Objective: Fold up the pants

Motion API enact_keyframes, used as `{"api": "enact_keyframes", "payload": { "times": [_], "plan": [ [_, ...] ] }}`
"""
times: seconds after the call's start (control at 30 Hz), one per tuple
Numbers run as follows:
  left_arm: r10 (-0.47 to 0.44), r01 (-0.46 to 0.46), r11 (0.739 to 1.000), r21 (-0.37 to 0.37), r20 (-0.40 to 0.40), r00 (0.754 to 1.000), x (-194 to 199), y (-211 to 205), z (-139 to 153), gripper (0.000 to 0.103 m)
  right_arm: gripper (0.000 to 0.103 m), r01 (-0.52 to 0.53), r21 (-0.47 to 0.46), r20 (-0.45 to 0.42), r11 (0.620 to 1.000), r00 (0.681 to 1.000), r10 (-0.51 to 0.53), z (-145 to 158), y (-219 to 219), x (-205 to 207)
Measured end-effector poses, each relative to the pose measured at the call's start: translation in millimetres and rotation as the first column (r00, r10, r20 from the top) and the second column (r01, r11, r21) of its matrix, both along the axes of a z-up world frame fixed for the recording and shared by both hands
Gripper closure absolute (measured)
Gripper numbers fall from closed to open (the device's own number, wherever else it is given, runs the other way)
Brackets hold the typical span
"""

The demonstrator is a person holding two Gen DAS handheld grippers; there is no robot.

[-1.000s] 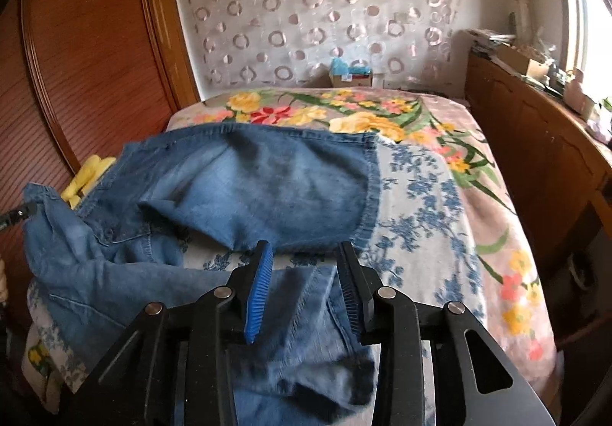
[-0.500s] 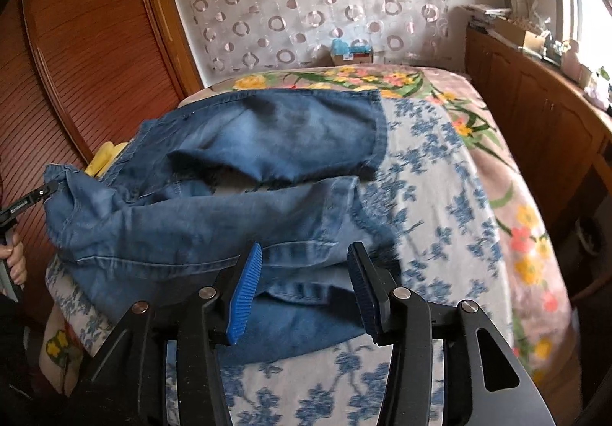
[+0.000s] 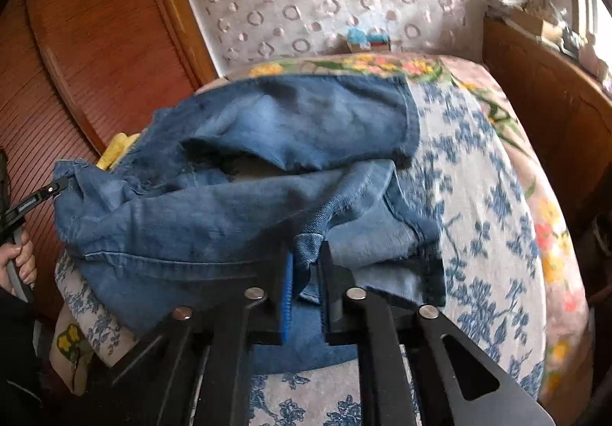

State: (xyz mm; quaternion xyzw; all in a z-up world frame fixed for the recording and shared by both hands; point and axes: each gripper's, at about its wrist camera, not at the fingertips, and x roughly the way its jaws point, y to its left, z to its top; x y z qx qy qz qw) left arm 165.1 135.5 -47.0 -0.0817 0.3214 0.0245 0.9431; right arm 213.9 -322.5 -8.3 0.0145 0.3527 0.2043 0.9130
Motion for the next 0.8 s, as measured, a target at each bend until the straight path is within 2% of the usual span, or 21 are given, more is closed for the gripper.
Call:
{"api": "enact_keyframes", "payload": {
  "times": [0.23,0.43,0.63,0.8],
  "plan": [
    [-0.005,0.006,1.000,-0.007,0.115,0.993,6.7,2.7,47.4,0.093,0.095,0.026,0.004,0.173,1.000,0.984,-0.026,53.7,-15.1,-14.6],
    [-0.011,0.012,1.000,-0.003,0.164,0.986,33.8,4.3,76.9,0.093,0.095,0.058,0.002,0.289,0.998,0.956,-0.056,93.9,-27.9,-12.6],
    [-0.019,0.022,1.000,-0.014,0.166,0.986,76.2,4.8,85.3,0.093,0.095,0.081,-0.033,0.345,0.996,0.936,-0.065,104.9,-23.8,6.2],
    [-0.026,0.027,1.000,-0.002,0.146,0.989,114.5,0.5,81.9,0.093,0.095,0.101,-0.050,0.358,0.994,0.931,-0.076,95.4,-7.3,27.3]
  ]
}}
